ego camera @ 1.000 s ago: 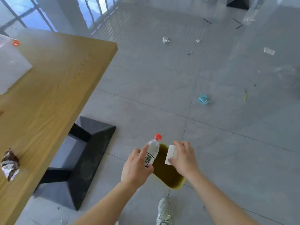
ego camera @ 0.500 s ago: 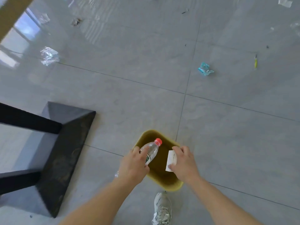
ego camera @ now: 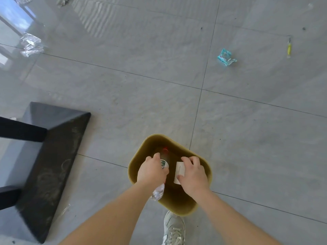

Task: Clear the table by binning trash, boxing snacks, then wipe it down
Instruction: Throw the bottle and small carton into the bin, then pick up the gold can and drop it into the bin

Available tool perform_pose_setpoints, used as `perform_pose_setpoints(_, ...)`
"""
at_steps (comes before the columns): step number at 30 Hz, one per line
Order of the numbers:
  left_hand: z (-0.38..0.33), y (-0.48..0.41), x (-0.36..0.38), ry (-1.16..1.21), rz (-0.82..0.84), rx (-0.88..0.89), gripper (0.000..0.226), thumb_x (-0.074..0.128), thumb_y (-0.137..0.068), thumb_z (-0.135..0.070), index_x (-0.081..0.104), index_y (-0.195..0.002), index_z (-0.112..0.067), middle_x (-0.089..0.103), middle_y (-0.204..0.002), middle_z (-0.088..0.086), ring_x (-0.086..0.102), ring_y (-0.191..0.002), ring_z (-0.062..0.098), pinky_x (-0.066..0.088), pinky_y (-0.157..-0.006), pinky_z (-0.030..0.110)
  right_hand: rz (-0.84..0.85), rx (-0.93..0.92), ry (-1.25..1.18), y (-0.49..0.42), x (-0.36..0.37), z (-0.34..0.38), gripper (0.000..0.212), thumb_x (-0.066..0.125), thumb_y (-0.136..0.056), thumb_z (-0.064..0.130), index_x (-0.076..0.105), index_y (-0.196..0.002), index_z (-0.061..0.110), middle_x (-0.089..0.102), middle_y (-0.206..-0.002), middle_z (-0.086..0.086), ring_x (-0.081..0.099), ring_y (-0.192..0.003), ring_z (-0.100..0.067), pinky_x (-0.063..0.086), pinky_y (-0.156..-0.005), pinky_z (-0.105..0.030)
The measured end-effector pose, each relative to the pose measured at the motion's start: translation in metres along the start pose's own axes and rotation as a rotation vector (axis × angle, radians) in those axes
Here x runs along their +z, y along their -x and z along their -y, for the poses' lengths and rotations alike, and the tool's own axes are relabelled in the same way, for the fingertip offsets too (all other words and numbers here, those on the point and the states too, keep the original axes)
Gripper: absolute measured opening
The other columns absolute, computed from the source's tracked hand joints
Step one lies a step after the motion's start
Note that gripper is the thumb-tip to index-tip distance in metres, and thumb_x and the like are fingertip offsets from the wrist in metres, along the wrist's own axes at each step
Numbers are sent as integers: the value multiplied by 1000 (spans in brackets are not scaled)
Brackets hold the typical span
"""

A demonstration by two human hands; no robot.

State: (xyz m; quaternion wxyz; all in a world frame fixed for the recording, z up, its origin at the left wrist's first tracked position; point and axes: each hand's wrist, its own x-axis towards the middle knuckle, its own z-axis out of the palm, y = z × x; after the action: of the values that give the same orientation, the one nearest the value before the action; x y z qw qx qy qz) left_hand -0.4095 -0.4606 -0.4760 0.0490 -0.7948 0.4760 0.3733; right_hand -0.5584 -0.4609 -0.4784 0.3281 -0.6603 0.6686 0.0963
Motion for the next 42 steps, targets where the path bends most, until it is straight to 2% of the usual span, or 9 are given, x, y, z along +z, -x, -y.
perform_pose_setpoints(4,1,5,-2,-16,-15,28,56,54,-93,-45,34,-142,-27,49,-118,0,54,-95,18,52,-67,29,-10,-6,-31,0,-3,-10,56,67,-92,38,43,-142,29,42,-141,1,46,-122,-23,41,-106,-35)
perform_pose_setpoints(8,7,19,-12,-129,-43,125,58,50,-94,-42,28,-147,-28,48,-119,-2,49,-95,15,46,-65,27,-6,-25,-36,4,-12,-11,56,65,-94,38,43,-144,27,44,-142,1,43,-128,-23,39,-111,-36)
perform_pose_setpoints(11,10,30,-24,-179,-67,185,56,47,-93,-39,30,-145,-27,49,-116,-1,46,-94,16,47,-73,31,2,-47,-34,8,-22,-7,55,64,-94,37,43,-144,25,46,-140,-1,42,-128,-23,37,-111,-35)
perform_pose_setpoints(15,13,47,-45,-214,-76,217,55,44,-93,-37,29,-144,-27,48,-121,0,49,-107,22,47,-88,38,10,-75,-24,18,-37,7,55,61,-95,36,41,-145,24,45,-141,-1,39,-131,-23,34,-112,-35)
perform_pose_setpoints(18,13,63,-66,-214,-88,232,56,42,-92,-37,28,-145,-26,47,-126,0,47,-112,23,44,-90,38,13,-98,3,27,-54,21,54,59,-96,37,41,-145,25,45,-140,-1,40,-130,-24,34,-112,-36)
perform_pose_setpoints(26,10,120,-146,-214,-173,250,52,41,-92,-38,31,-141,-27,48,-125,1,48,-109,22,45,-87,36,-19,-158,9,71,-117,75,54,57,-96,38,40,-145,27,45,-137,1,42,-125,-23,39,-105,-34)
perform_pose_setpoints(31,12,175,-210,-181,-243,234,56,39,-94,-38,22,-147,-28,43,-140,3,42,-124,24,40,-97,40,-48,-233,44,119,-171,118,53,57,-95,41,39,-144,30,45,-137,2,42,-125,-22,42,-105,-36)
perform_pose_setpoints(36,19,233,-274,-174,-375,246,57,40,-97,-42,19,-148,-28,43,-143,4,42,-127,25,41,-102,40,-121,-331,81,168,-220,169,48,55,-96,43,42,-139,28,47,-135,2,45,-121,-21,46,-99,-34)
perform_pose_setpoints(42,49,299,-327,-161,-515,225,59,45,-95,-45,22,-147,-27,44,-141,4,43,-127,24,42,-101,41,-124,-487,137,216,-260,233,50,59,-93,32,43,-140,26,48,-134,-1,45,-118,-22,46,-95,-34)
